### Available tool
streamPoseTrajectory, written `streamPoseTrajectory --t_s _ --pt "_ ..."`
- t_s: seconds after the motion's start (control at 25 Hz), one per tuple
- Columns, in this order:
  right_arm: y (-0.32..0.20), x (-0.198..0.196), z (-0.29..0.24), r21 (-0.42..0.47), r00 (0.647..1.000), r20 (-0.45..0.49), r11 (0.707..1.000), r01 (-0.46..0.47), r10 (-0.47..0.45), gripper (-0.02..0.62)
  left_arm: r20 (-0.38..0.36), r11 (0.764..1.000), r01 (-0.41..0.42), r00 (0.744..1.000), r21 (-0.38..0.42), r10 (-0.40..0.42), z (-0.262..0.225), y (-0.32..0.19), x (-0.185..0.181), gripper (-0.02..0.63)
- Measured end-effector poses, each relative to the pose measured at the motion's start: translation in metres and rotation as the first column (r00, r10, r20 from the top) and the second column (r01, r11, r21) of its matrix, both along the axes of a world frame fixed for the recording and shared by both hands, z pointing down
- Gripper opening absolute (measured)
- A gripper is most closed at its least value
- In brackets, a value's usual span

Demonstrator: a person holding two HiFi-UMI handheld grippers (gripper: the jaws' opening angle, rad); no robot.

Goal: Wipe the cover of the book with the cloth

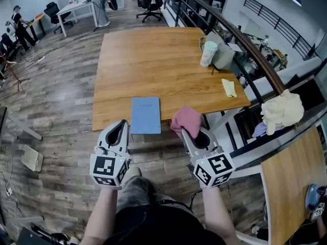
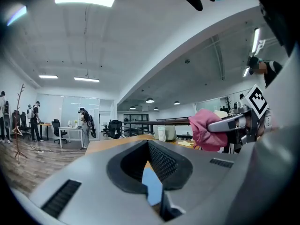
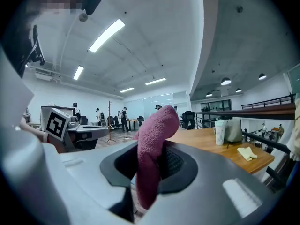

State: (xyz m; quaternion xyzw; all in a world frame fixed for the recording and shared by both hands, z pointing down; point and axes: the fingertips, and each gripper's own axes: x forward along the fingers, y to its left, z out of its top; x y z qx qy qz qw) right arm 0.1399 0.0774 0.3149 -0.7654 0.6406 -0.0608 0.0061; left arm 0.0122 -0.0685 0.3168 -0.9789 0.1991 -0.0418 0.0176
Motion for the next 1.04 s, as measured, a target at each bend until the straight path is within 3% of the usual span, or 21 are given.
streamPoseTrajectory --t_s 0.2,0.44,1.04 --pt "0.004 -0.008 -0.032 0.057 0.998 -0.058 0.998 0.01 -0.007 0.091 -0.04 1.0 -0.023 0.999 -0.005 0.023 -0.02 0.007 -0.003 -0.003" --pt "0.008 -0.02 -0.051 0.069 0.995 -0.097 0.997 0.032 -0.025 0.091 -0.108 0.997 -0.036 0.994 -0.069 0.028 -0.04 0.011 -0.008 -0.003" --pt "0.006 -0.048 -0.064 0.106 0.989 -0.138 0.992 0.073 -0.058 0.091 -0.109 0.999 -0.03 0.994 -0.035 0.026 -0.048 0.014 -0.029 -0.003"
